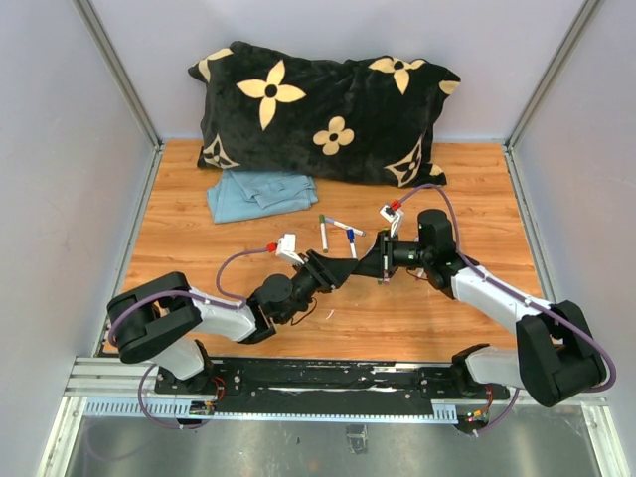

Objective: Open the pen caps
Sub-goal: Pick up the pen from the center of the board, then open the pen cap from the pen.

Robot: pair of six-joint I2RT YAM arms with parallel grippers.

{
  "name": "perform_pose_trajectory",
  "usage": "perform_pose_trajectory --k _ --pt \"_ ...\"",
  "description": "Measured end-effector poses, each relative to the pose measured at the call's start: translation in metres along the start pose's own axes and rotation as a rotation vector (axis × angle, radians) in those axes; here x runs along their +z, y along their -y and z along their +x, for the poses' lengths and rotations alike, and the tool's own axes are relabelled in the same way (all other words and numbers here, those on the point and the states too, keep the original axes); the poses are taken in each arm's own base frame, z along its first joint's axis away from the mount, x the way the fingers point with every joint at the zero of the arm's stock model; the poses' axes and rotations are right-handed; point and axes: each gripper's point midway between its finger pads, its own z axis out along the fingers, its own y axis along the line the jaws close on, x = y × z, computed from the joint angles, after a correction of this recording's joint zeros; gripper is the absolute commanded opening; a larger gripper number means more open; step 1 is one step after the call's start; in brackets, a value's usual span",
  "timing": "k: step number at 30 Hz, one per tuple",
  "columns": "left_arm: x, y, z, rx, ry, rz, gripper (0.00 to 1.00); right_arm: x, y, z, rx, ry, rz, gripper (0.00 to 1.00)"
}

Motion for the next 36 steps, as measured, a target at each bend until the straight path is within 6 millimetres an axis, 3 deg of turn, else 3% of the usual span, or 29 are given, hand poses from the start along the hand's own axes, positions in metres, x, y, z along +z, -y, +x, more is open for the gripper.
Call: perform_pose_trajectory --k 2,6,10,16,20,22,26,28,33,36 --pt "-0.007 -0.001 -0.002 -0.011 0.009 0.018 0.69 0.0 -0.001 -0.002 -0.016 -0.003 0.001 0.01" --pt "-0.02 -0.007 -0.007 -0.009 0.022 0.038 0.79 -0.001 -0.005 -0.007 -0.061 -0.017 -0.017 0.01" --pt "-0.027 -0.005 -0.027 -0.012 0.04 0.073 0.8 -0.006 -0.012 -0.01 -0.145 -0.055 -0.058 0.01" --pt "-0.031 0.016 -0.063 -0.001 0.06 0.17 0.87 -0.012 -0.022 -0.019 -0.297 -0.107 -0.103 0.01" --pt "-0.027 0.022 -0.069 0.029 0.024 0.178 0.87 -0.015 -0.02 -0.008 -0.322 -0.145 -0.116 0.01" --pt "-0.017 0.025 -0.068 0.056 -0.011 0.158 0.86 -0.017 -0.02 -0.004 -0.328 -0.158 -0.122 0.01" --pt "0.006 0.039 -0.067 0.103 -0.062 0.13 0.81 -0.018 -0.019 0.001 -0.337 -0.174 -0.128 0.01" --pt "0.017 0.041 -0.065 0.128 -0.091 0.108 0.73 -0.019 -0.019 0.003 -0.339 -0.179 -0.13 0.01" --pt "0.027 0.023 -0.049 0.161 -0.166 0.038 0.51 -0.019 -0.019 0.004 -0.347 -0.183 -0.133 0.01" --pt "0.027 0.015 -0.042 0.167 -0.198 0.014 0.49 -0.019 -0.018 0.006 -0.339 -0.189 -0.13 0.01"
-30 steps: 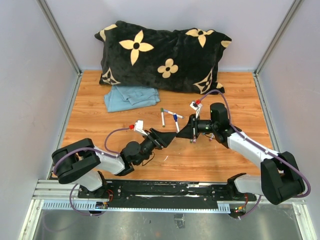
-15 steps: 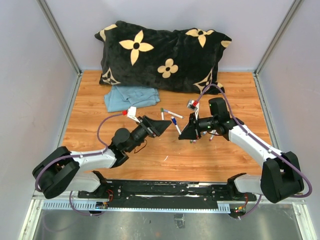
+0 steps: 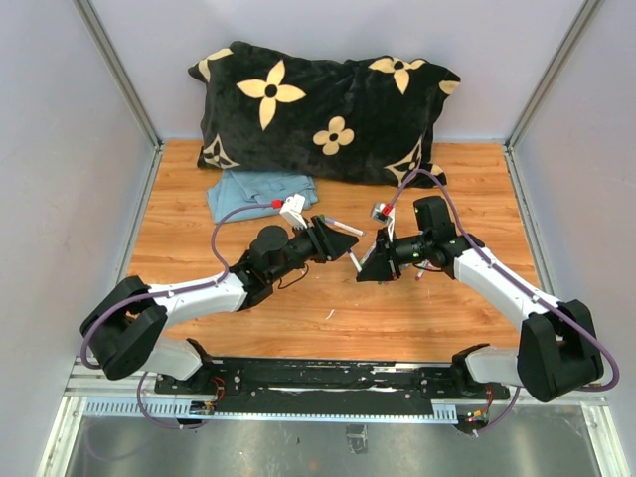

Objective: Open the pen caps
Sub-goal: Open the pen cap from the pen.

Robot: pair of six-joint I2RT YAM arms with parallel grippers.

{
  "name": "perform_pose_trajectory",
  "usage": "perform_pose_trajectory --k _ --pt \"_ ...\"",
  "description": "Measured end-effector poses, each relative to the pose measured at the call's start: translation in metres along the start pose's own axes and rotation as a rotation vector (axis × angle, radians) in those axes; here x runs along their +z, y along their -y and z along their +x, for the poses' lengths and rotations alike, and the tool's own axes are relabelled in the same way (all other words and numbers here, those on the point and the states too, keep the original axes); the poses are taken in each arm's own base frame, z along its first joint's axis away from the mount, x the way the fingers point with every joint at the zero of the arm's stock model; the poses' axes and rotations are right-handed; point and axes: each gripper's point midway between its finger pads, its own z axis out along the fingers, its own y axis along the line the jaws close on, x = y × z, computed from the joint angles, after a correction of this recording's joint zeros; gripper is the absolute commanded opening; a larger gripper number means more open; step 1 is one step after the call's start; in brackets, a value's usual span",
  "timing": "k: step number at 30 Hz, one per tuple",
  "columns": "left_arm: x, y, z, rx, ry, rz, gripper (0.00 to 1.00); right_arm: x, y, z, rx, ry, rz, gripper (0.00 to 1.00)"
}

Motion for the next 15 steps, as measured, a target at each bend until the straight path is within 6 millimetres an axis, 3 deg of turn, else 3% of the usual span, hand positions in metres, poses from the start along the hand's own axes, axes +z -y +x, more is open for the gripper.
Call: perform_pose_trajectory --k 3,7,10,15 --pt "0.0 0.002 0.001 0.0 -0.011 0.006 0.43 0.0 0.001 0.001 0.005 -0.004 -0.001 0.01" --pt "0.001 0.004 0.004 -0.005 -0.027 0.016 0.15 0.0 0.001 0.003 0.014 -0.009 0.001 0.01" --pt "0.001 0.009 0.005 -0.008 -0.038 0.037 0.01 0.0 0.002 0.005 0.02 -0.014 0.008 0.02" --pt "0.001 0.012 0.008 -0.022 -0.055 0.055 0.0 0.0 0.002 0.005 0.022 -0.015 0.008 0.31"
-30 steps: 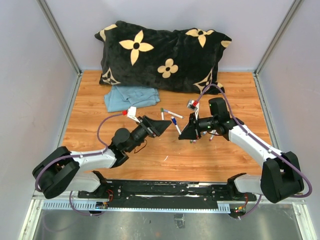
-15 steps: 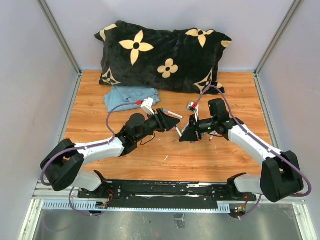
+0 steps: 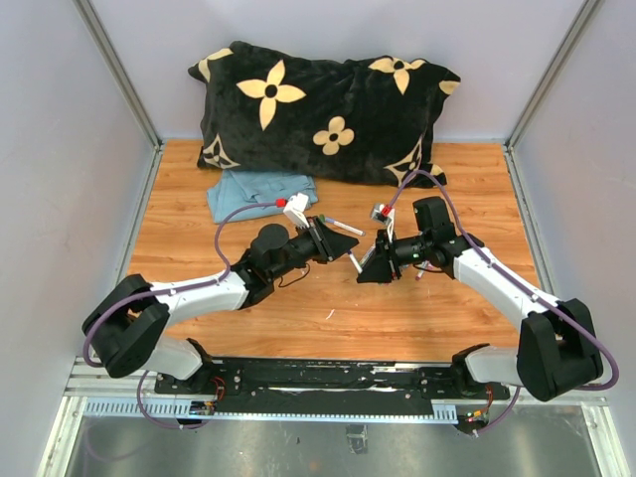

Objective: Open the pen caps
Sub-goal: Open the pen cap from the pen.

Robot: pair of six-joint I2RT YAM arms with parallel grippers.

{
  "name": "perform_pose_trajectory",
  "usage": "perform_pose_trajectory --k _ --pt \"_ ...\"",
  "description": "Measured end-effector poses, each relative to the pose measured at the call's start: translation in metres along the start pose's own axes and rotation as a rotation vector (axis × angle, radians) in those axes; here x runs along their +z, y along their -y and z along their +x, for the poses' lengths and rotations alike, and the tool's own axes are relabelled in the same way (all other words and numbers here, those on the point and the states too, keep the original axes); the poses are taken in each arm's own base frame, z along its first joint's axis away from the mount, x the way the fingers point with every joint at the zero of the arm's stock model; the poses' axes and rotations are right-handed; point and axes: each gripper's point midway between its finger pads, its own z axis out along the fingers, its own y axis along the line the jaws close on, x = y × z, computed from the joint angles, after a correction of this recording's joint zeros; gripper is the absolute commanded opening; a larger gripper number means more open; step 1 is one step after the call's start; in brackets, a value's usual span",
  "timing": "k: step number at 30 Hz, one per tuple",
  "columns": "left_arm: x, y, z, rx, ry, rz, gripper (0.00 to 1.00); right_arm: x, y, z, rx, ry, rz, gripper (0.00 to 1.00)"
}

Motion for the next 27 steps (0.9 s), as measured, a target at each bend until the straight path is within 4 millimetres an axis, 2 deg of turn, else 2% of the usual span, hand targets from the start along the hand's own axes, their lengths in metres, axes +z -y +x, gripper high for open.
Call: perform_pose_trajectory --k 2,4,12,17,19,24,25,27 --pt "0.0 0.001 0.001 -0.011 -0.002 0.007 0.0 0.0 0.0 0.0 -0.002 0.001 -0.002 0.41" --pt "-0.002 0.002 0.003 -0.025 -0.006 0.017 0.0 0.0 -0.001 -0.002 -0.007 0.007 -0.01 0.46" --pt "-0.006 0.001 0.014 -0.064 -0.012 0.04 0.0 0.001 -0.007 -0.019 -0.028 0.064 -0.039 0.46" --pt "-0.004 0.002 0.013 -0.081 -0.003 0.055 0.0 0.003 -0.007 -0.018 -0.009 0.078 -0.047 0.43" --pt "-0.003 0.004 0.013 -0.085 0.003 0.065 0.0 0.005 -0.009 -0.016 -0.006 0.076 -0.052 0.36" --pt "-0.006 0.004 0.012 -0.099 0.017 0.082 0.0 0.01 -0.014 -0.015 -0.009 0.066 -0.065 0.05" --pt "-0.007 0.004 0.012 -0.098 0.021 0.087 0.0 0.011 -0.012 -0.014 0.0 0.062 -0.055 0.01" --pt "-0.009 0.002 0.013 -0.095 0.026 0.085 0.0 0.012 -0.01 -0.012 0.016 0.053 -0.048 0.01"
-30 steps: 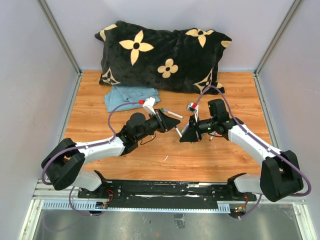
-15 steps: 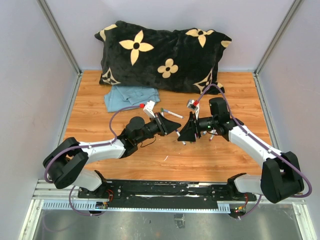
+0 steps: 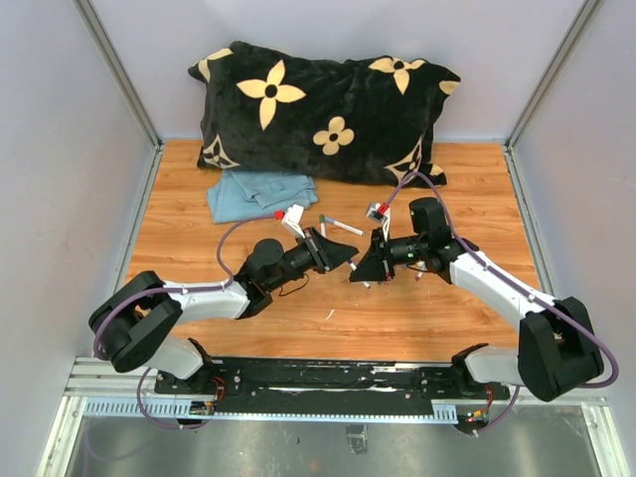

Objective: Open the pen caps
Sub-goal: Open the pen cap from the pen, then place the pen at the center of the board.

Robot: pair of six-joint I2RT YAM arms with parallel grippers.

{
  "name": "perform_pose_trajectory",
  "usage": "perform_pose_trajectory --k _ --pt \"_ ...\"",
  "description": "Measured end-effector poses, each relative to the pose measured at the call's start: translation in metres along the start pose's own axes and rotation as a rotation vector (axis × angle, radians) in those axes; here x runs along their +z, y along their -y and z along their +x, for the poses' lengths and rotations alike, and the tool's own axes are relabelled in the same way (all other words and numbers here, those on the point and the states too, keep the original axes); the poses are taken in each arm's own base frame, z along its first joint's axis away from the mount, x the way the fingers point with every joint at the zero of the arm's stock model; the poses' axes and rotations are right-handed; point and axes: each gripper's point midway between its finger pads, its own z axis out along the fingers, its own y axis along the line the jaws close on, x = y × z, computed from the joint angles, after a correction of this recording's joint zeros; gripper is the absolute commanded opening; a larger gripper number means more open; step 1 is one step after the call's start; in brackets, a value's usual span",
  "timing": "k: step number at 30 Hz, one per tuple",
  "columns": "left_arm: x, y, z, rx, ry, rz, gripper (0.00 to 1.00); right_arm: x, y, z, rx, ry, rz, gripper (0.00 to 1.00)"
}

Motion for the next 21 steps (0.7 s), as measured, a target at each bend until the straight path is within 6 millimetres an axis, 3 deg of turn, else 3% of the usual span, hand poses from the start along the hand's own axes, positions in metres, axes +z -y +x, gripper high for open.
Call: perform_pose_trajectory --k 9,15,21 --pt "-0.028 -0.002 -0.011 -0.017 0.04 0.016 0.0 0.013 -0.008 -0.002 -0.043 -0.012 -0.044 0.01" --pt "-0.055 -0.022 -0.105 -0.009 0.355 -0.068 0.0 0.016 -0.01 0.011 0.006 -0.051 -0.063 0.01" --pt "-0.079 -0.037 -0.147 -0.013 0.477 -0.118 0.0 0.017 -0.012 0.015 0.021 -0.063 -0.073 0.01"
